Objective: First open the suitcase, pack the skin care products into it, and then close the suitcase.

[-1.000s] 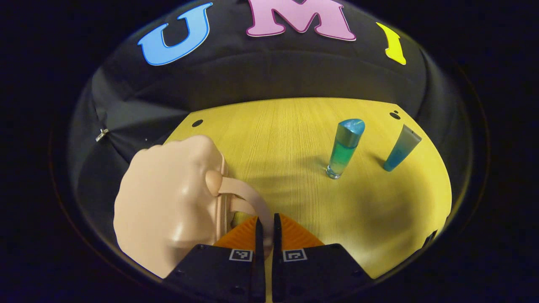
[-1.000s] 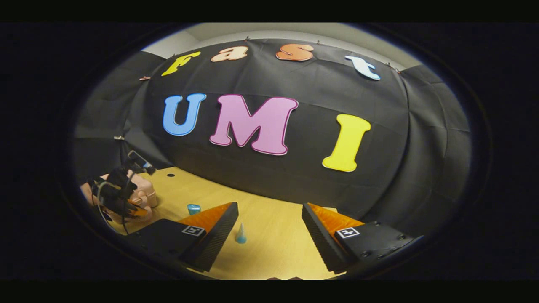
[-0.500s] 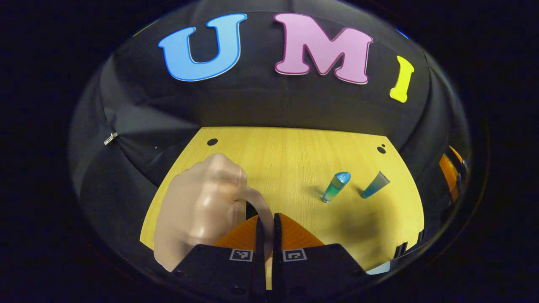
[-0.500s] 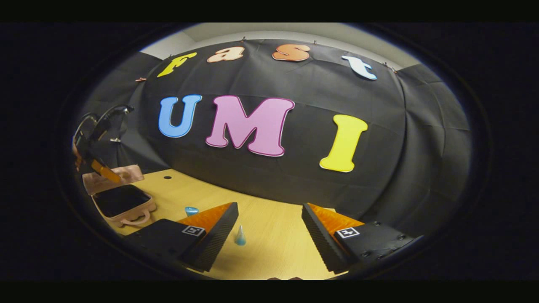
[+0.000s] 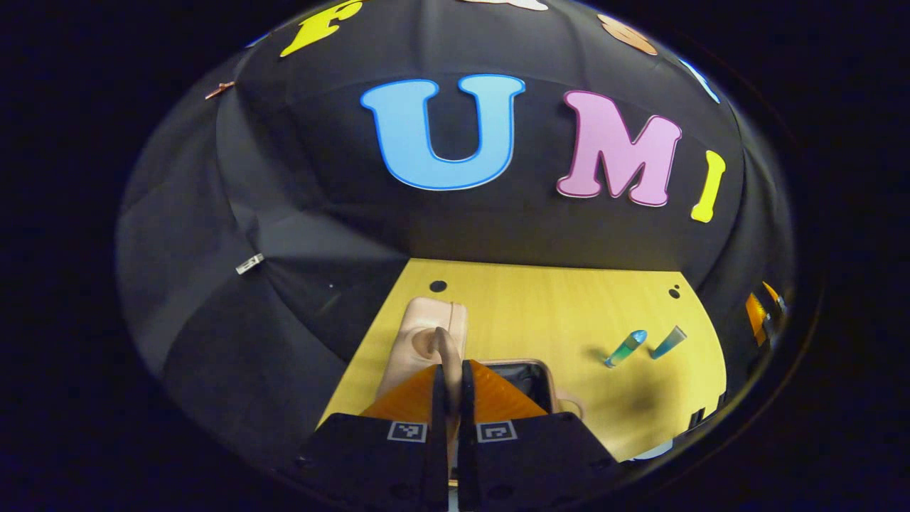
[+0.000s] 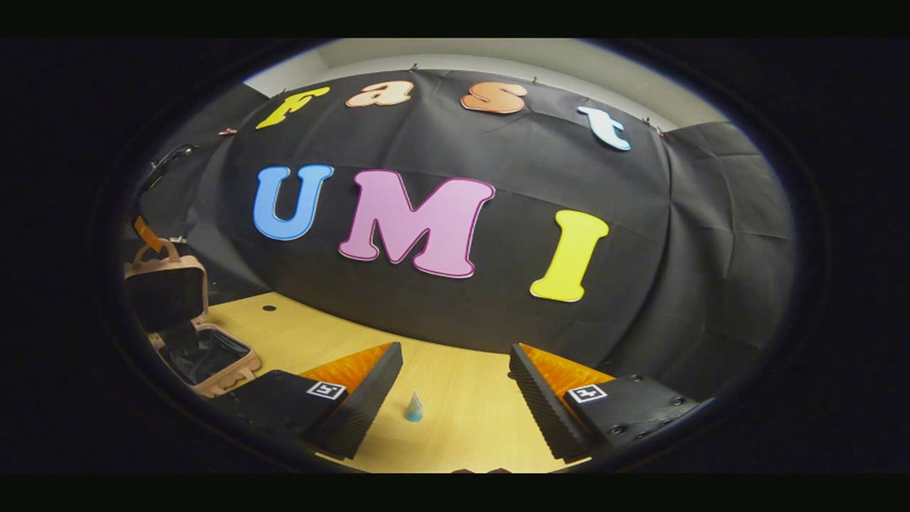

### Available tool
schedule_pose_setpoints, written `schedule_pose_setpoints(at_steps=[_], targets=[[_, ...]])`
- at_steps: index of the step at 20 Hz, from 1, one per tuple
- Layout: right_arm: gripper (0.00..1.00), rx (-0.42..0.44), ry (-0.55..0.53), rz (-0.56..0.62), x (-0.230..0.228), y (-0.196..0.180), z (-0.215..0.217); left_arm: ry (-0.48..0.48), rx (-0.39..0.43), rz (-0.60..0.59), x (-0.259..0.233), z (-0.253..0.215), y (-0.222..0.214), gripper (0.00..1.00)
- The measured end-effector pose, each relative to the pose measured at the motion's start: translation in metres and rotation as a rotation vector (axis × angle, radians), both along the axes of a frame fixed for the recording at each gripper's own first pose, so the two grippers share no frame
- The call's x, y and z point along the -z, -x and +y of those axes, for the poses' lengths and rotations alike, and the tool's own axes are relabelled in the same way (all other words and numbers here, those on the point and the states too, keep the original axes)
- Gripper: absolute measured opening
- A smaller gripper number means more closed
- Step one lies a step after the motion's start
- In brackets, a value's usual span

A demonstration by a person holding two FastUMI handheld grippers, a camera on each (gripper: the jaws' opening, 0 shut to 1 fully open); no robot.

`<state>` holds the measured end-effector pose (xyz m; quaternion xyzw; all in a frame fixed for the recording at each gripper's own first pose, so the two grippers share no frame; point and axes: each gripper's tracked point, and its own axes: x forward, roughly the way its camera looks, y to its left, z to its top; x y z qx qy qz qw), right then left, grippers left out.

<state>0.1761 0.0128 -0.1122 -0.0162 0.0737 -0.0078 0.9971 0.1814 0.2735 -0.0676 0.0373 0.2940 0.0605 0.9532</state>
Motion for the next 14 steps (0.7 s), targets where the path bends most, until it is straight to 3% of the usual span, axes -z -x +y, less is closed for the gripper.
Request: schedule_pose_setpoints(at_steps=[6,8,11,14], targets=[[0.96,0.103,-0.004,-0.006,-0.034,0.023,0.033,-0.081,-0.034,-0.007,0.045,0.155,-0.009,0.11],[0.96,0.166,0.013,-0.004,-0.041,0.035,0.033,-0.053,-0.073,0.006,0.078,0.197,-0.02,0.11],[0.96,0.253,0.009,0.005,-0.046,0.056,0.032,0.039,-0.109,0.018,0.133,0.234,-0.036,0.14],[0.96,0.313,0.008,0.06,-0.044,0.076,0.032,-0.002,-0.077,0.038,0.182,0.259,-0.042,0.07]])
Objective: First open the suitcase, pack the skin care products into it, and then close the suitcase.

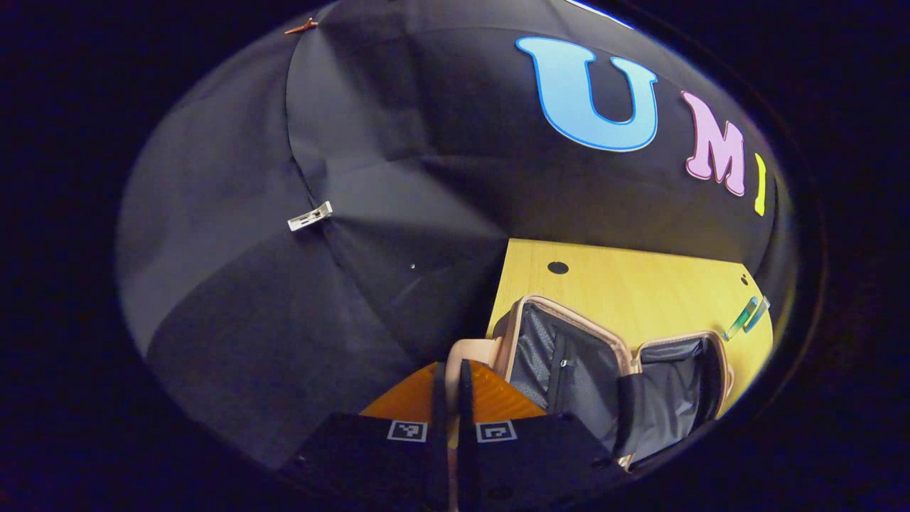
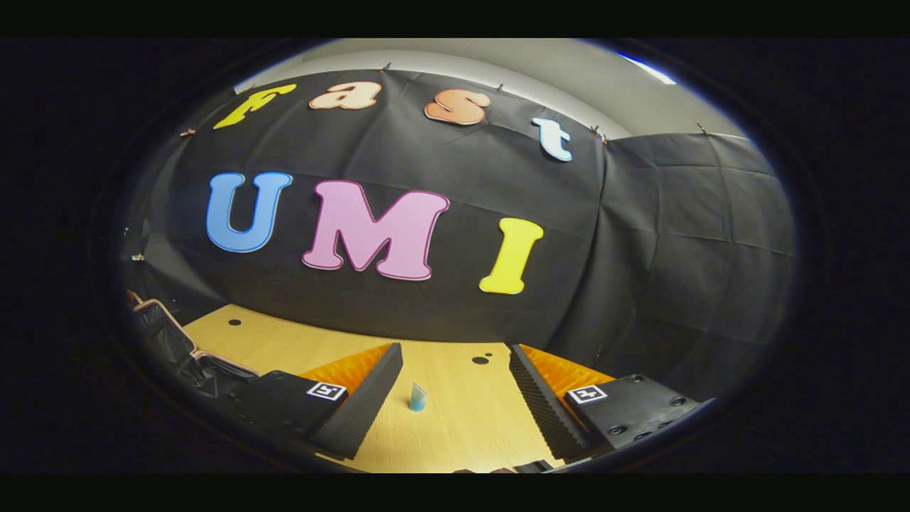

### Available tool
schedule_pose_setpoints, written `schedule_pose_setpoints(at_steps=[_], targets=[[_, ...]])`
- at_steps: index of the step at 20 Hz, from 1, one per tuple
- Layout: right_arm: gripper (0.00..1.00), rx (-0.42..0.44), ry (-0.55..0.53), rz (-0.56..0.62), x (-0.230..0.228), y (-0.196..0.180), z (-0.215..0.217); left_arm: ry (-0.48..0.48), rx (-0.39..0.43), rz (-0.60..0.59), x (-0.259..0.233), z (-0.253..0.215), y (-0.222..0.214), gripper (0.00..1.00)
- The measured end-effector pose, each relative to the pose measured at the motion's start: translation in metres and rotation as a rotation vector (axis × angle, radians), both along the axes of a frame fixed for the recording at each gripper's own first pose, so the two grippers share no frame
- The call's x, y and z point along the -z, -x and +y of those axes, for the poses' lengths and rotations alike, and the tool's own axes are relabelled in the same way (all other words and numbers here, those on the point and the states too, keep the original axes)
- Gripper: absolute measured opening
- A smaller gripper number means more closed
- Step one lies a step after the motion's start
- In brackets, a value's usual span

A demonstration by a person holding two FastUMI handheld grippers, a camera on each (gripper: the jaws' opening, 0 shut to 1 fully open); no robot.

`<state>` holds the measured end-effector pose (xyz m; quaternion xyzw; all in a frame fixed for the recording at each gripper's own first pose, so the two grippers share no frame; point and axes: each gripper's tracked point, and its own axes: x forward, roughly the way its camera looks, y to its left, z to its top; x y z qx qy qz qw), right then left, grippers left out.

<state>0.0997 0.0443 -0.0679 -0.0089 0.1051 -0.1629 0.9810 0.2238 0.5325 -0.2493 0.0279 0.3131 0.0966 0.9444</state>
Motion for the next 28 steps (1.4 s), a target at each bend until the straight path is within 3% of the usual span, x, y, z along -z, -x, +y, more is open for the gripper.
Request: schedule_pose_setpoints(at_steps=[7,11,13,14,15,17,18,19,21,25,28], targets=[[0.96,0.086,0.038,0.016,-0.025,0.034,-0.006,0.075,-0.087,0.106,0.09,0.024,0.003,0.17],[0.97,0.132,0.031,0.029,-0.025,0.052,-0.013,0.078,-0.118,0.084,0.099,0.029,0.003,0.2],[0.96,0.143,0.033,0.025,-0.028,0.062,-0.014,0.089,-0.113,0.036,0.085,0.026,0.007,0.2],[0.96,0.146,0.04,0.019,-0.03,0.066,-0.014,0.104,-0.095,-0.005,0.074,0.018,0.004,0.29],[0.96,0.149,0.048,0.012,-0.034,0.069,-0.016,0.108,-0.078,-0.043,0.062,0.009,0.003,0.24],[0.96,0.144,0.052,-0.006,-0.036,0.072,-0.014,0.088,-0.034,-0.119,0.032,-0.011,0.005,0.57],[0.96,0.138,0.047,-0.015,-0.036,0.072,-0.012,0.063,-0.008,-0.158,0.013,-0.021,0.005,0.67],[0.96,0.132,0.041,-0.024,-0.034,0.072,-0.01,0.036,0.003,-0.191,-0.003,-0.029,0.007,0.87],[0.98,0.117,0.021,-0.044,-0.03,0.071,-0.008,0.01,0.023,-0.262,-0.04,-0.055,0.017,0.94],[0.96,0.068,0.02,-0.083,-0.023,0.062,-0.005,-0.059,0.011,-0.496,-0.131,-0.1,0.046,0.95],[0.96,0.028,0.013,-0.088,-0.01,0.049,-0.003,-0.036,-0.024,-0.595,-0.159,-0.137,0.07,0.95]])
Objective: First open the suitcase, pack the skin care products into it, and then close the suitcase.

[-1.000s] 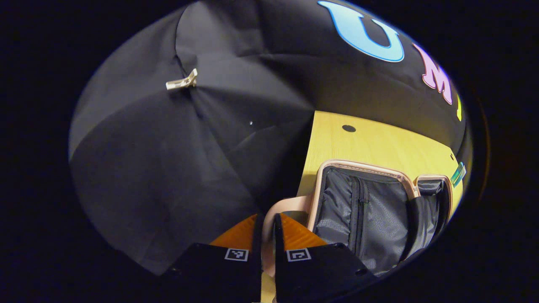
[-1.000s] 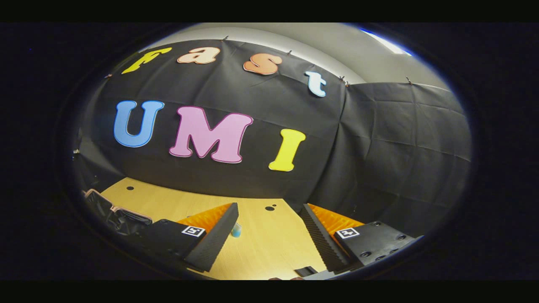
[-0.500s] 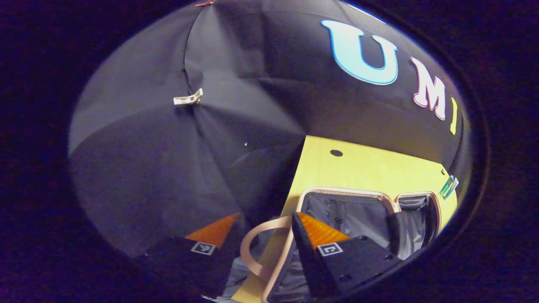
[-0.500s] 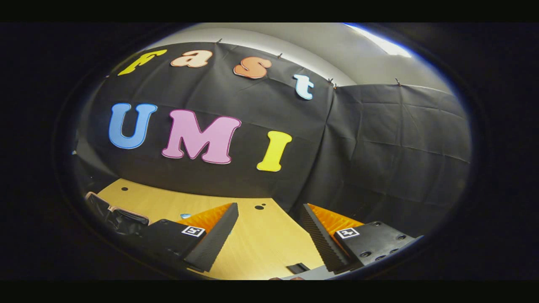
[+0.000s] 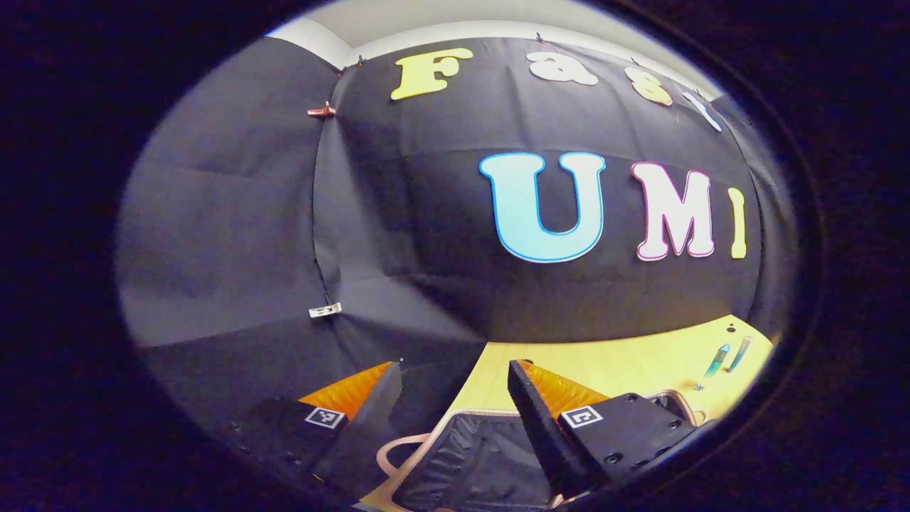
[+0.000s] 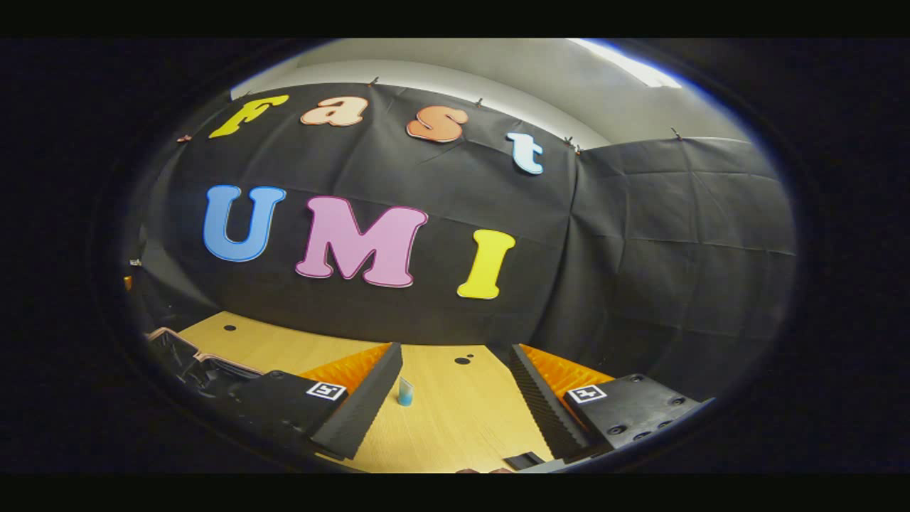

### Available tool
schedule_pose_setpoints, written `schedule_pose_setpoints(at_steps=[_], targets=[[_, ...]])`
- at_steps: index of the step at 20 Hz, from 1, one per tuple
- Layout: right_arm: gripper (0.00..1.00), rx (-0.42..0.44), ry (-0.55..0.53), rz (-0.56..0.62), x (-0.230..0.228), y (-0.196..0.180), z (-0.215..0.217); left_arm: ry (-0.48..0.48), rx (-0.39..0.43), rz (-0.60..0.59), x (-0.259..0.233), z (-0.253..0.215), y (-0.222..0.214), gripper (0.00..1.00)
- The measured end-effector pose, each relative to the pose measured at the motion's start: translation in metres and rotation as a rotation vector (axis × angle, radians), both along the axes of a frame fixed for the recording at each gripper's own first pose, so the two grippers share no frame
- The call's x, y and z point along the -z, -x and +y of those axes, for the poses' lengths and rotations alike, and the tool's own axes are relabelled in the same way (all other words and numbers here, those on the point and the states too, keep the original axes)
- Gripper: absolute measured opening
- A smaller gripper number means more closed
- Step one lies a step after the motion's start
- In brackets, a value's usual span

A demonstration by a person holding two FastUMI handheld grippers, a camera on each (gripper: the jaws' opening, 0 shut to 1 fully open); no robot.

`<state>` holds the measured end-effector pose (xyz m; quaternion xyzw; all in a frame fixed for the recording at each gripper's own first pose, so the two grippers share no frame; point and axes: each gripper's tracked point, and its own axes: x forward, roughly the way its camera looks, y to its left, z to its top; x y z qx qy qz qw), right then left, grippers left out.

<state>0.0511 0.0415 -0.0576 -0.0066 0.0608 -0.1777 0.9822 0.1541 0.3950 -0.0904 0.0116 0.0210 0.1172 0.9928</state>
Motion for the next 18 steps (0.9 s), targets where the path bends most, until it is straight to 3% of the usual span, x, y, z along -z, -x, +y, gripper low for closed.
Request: schedule_pose_setpoints(at_steps=[3,7,9,18], targets=[[0.96,-0.055,0.003,0.001,0.007,-0.015,0.005,0.074,0.051,-0.088,-0.02,-0.049,0.014,0.94],[0.96,-0.129,0.035,-0.002,0.014,-0.034,0.005,0.243,0.23,-0.14,-0.019,-0.138,0.007,0.96],[0.96,-0.164,0.044,-0.005,0.02,-0.045,0.004,0.272,0.286,-0.137,-0.012,-0.181,-0.004,0.96],[0.96,-0.332,0.006,0.019,0.074,-0.104,0.003,0.116,0.522,0.001,0.036,-0.413,-0.032,0.96]])
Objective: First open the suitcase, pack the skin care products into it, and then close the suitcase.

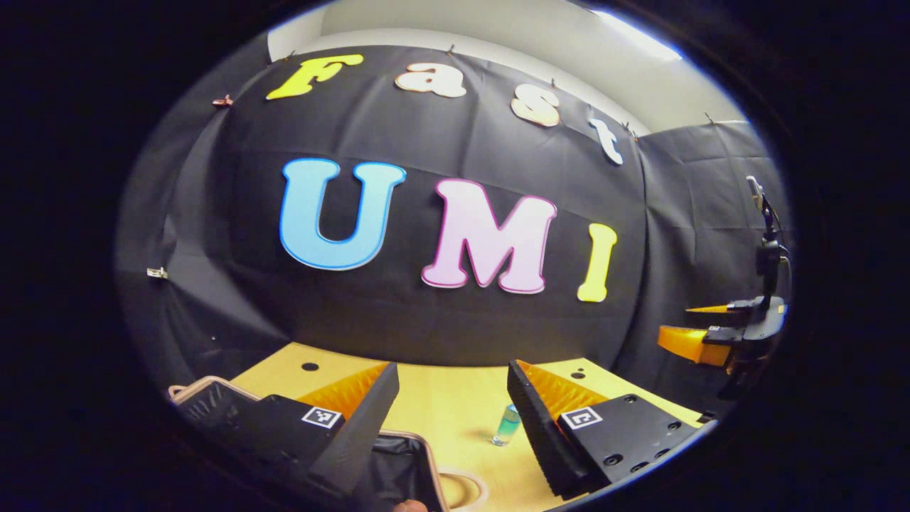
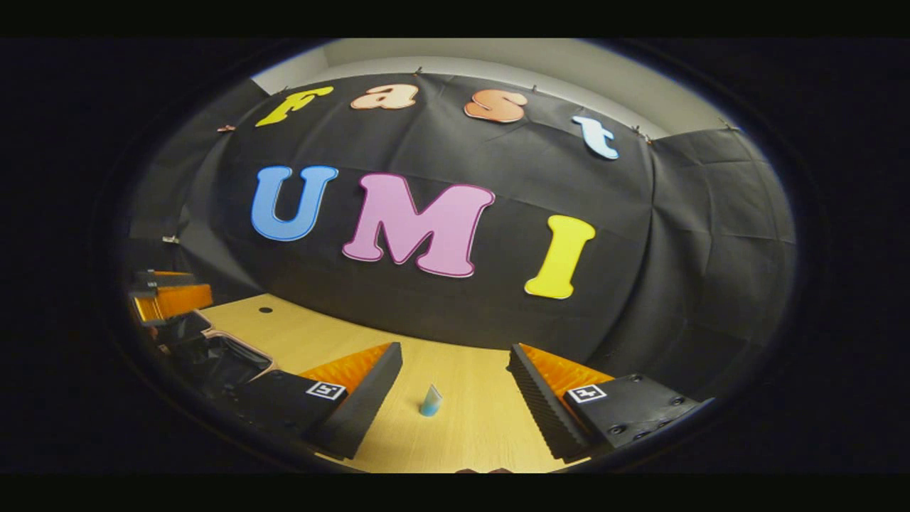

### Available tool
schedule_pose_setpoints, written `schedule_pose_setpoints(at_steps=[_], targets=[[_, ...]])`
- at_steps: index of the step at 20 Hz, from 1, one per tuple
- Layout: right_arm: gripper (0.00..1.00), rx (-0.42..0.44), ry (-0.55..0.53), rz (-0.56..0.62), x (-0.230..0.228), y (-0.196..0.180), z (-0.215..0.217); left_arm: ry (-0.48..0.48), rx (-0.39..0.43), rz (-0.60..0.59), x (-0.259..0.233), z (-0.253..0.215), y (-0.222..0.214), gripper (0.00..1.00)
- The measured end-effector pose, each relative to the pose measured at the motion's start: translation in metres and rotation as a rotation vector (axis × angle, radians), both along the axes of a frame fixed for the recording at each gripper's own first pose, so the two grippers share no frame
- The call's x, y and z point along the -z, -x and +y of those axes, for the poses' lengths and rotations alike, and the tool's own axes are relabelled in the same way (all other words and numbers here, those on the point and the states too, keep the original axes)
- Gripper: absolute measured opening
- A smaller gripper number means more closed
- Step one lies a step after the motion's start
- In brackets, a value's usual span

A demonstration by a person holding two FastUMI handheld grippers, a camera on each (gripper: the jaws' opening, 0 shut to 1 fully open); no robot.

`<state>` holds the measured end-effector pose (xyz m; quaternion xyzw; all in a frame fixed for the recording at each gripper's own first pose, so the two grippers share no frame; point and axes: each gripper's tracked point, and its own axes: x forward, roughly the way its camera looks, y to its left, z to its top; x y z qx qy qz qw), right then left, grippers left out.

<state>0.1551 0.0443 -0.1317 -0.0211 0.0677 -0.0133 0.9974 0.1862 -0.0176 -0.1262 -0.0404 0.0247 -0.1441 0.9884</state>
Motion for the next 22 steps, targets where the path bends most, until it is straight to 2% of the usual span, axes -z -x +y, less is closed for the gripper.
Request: schedule_pose_setpoints(at_steps=[3,8,12,16,20,22], targets=[[0.96,-0.029,-0.018,0.015,0.022,-0.019,-0.008,-0.046,0.019,0.049,0.039,-0.049,-0.019,0.96],[0.96,-0.075,-0.02,0.094,0.072,-0.039,-0.012,-0.092,0.033,0.24,0.129,-0.1,-0.068,0.96],[0.97,-0.116,-0.016,0.121,0.097,-0.053,-0.012,-0.153,0.003,0.317,0.177,-0.113,-0.104,0.96],[0.97,-0.139,-0.049,0.169,0.126,-0.068,-0.005,-0.171,-0.017,0.37,0.207,-0.12,-0.128,0.97],[0.97,-0.149,-0.043,0.189,0.148,-0.08,-0.007,-0.21,0.013,0.414,0.233,-0.136,-0.142,0.97],[0.97,-0.149,-0.048,0.214,0.163,-0.083,-0.01,-0.199,0.062,0.444,0.247,-0.147,-0.143,0.97]])
